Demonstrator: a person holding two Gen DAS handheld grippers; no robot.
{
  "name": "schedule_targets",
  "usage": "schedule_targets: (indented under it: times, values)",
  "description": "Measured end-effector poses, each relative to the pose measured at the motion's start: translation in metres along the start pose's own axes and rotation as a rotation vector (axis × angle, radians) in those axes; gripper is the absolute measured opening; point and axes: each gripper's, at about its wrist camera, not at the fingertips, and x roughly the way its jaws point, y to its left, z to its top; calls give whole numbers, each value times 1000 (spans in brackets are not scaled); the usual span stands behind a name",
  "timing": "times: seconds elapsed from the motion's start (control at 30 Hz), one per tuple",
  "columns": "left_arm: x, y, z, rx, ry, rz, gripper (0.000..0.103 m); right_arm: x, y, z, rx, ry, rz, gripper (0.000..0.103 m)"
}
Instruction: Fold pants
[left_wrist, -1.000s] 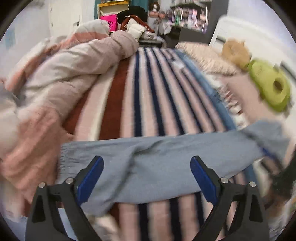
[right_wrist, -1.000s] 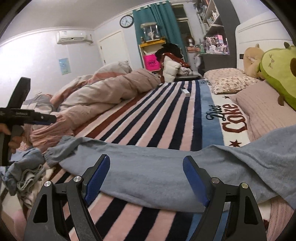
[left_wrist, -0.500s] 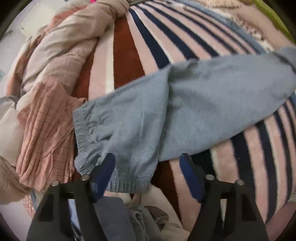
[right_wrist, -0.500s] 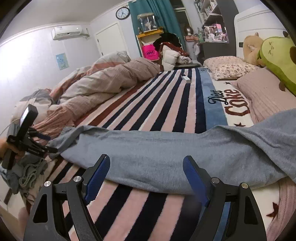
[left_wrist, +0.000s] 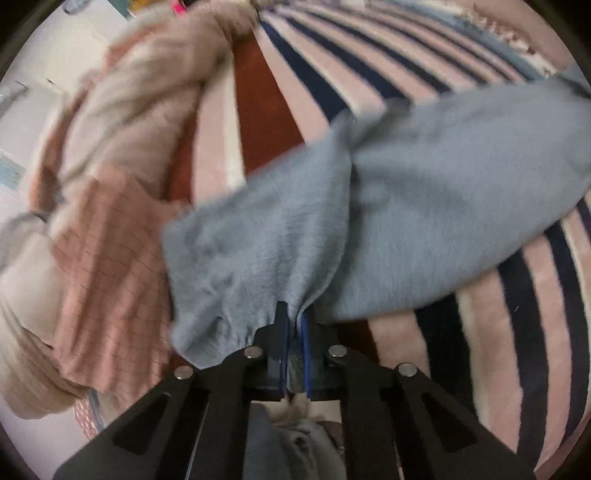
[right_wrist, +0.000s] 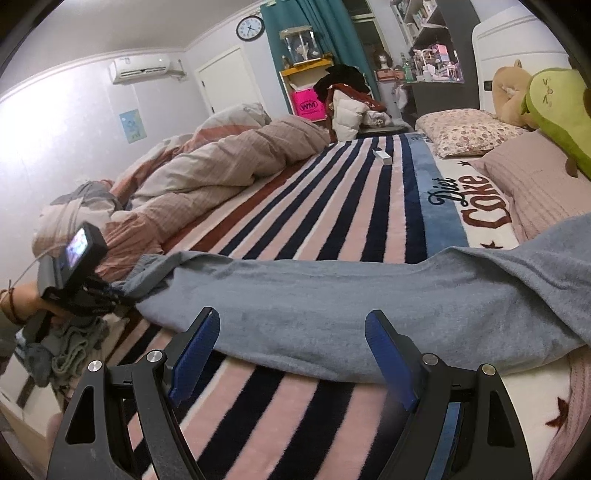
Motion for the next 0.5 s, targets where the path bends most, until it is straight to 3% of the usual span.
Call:
schedule_targets:
  times: [0.17,0.27,0.5]
  values:
    - [-13,22,14,-42,-78,74,4,-2,2,0,8,-3,15,78]
    - [-4,29,24,-38,-108,158,4,-3,3,0,11,-3,14,78]
    - [51,56,54,-107,-128,215,7,0,1,4,10,31,-28,78]
